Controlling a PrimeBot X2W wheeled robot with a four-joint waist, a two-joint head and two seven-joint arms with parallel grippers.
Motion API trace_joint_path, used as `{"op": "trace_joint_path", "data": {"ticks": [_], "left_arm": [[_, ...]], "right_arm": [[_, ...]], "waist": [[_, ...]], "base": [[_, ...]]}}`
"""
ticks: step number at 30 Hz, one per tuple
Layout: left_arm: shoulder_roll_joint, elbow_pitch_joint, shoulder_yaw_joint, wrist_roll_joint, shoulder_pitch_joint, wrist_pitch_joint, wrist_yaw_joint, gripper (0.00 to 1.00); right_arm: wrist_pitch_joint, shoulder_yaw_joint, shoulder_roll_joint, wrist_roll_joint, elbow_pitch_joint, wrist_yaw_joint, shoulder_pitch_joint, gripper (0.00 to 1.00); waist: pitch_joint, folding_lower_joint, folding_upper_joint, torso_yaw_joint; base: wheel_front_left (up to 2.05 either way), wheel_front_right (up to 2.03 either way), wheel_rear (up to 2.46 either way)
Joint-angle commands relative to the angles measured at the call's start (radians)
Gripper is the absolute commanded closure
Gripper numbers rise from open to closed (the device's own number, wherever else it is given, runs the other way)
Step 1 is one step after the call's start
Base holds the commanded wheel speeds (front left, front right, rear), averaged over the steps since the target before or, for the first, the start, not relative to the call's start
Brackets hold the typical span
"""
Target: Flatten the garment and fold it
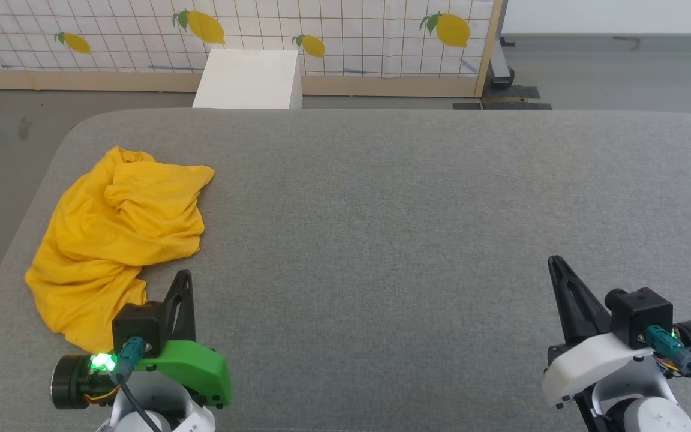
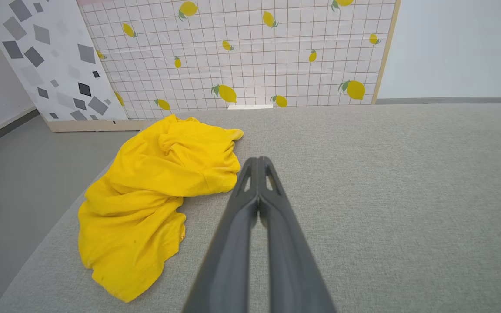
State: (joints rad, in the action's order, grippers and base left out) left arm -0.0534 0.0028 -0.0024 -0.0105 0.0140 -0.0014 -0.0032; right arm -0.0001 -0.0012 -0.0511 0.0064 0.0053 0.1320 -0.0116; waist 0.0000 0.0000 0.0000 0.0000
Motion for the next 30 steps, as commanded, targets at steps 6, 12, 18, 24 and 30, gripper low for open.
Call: {"op": "trace_joint_path", "data": {"ticks": [6,12,18,24,30], "left_arm": [[0.0,0.0,-0.001,-0.002,0.0,0.0,0.0,0.0],[0.0,0.007,-0.006,-0.01,-0.002,-0.008,0.003,0.0],[0.0,0.018,-0.011,-0.021,-0.004,-0.019,0.007,0.0],[-0.001,0.029,-0.013,-0.032,-0.005,-0.031,0.013,0.0],[-0.005,0.038,-0.014,-0.044,-0.007,-0.043,0.019,0.0]], "right_arm": [[0.0,-0.001,0.0,0.001,0.001,0.0,0.0,0.0],[-0.01,-0.006,0.0,0.014,0.01,0.0,0.006,0.0],[-0.022,-0.015,0.0,0.028,0.022,0.0,0.013,0.0],[-0.035,-0.022,0.0,0.04,0.037,0.0,0.016,0.0],[-0.047,-0.026,0.0,0.049,0.052,0.0,0.018,0.0]], "waist": [[0.0,0.0,0.0,0.0],[-0.003,0.0,0.0,-0.001],[-0.008,0.0,0.0,-0.001],[-0.012,0.0,0.0,0.003],[-0.014,0.0,0.0,0.022]], "base": [[0.0,0.0,0.0],[0.0,0.0,0.0],[0.0,0.0,0.0],[0.0,0.0,0.0],[0.0,0.0,0.0]]}}
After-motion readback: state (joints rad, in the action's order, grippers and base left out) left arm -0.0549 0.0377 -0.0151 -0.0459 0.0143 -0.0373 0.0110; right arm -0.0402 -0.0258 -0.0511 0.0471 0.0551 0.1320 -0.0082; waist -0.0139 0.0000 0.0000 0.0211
